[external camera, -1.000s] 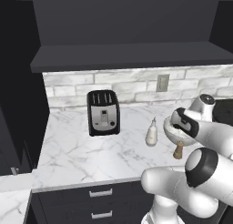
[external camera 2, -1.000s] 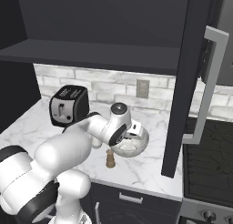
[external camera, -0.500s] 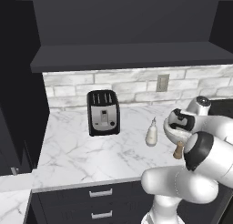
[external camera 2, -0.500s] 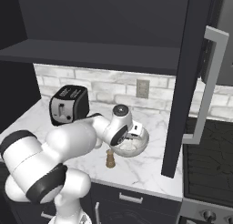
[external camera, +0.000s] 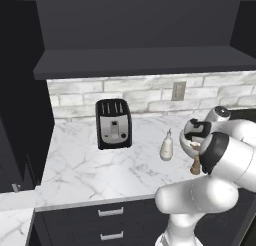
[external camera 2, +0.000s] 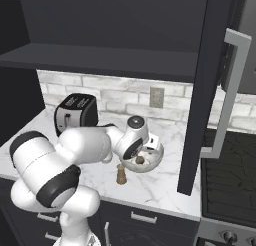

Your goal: Retrieve the bottle and the shaker from the cabinet and place them next to the mixing bowl on the counter. Then add garlic from the fridge to the mixing bowl.

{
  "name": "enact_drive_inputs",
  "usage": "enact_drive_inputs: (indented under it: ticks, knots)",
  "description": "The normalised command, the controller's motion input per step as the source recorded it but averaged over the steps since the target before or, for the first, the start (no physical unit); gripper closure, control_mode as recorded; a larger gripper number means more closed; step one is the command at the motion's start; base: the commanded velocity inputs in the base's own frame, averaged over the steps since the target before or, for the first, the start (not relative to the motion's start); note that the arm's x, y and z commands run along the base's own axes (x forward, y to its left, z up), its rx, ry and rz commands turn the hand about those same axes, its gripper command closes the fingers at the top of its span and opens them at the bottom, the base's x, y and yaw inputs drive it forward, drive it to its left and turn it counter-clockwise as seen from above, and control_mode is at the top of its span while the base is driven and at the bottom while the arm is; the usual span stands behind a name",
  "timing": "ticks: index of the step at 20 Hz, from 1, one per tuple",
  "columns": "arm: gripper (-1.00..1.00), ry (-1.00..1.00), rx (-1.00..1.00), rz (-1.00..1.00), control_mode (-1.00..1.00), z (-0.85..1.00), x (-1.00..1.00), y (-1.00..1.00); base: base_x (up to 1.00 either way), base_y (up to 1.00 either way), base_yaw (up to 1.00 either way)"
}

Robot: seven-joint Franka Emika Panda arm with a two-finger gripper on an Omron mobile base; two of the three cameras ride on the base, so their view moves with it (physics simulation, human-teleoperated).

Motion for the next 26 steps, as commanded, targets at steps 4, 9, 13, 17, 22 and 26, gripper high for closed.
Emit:
enact_drive_inputs:
  ticks: [4,9,13,17,22,26]
  knots:
    - [-1.00,0.00,0.00,0.00,-1.00,-0.02,0.00,-0.09,0.00,0.00,0.00]
    - [-1.00,0.00,0.00,0.00,-1.00,0.00,-0.05,-0.01,0.00,0.00,0.00]
    - [-1.00,-0.05,0.00,0.00,-1.00,0.03,-0.46,0.00,0.00,0.00,0.00]
    - [-1.00,-0.19,0.00,0.00,-1.00,0.20,-0.72,0.00,0.00,0.00,0.00]
    - [-1.00,-0.32,0.00,0.03,-1.00,0.75,-0.55,0.00,0.00,0.00,0.00]
    - [-1.00,-0.31,0.00,0.08,-1.00,1.00,-0.21,0.00,0.00,0.00,0.00]
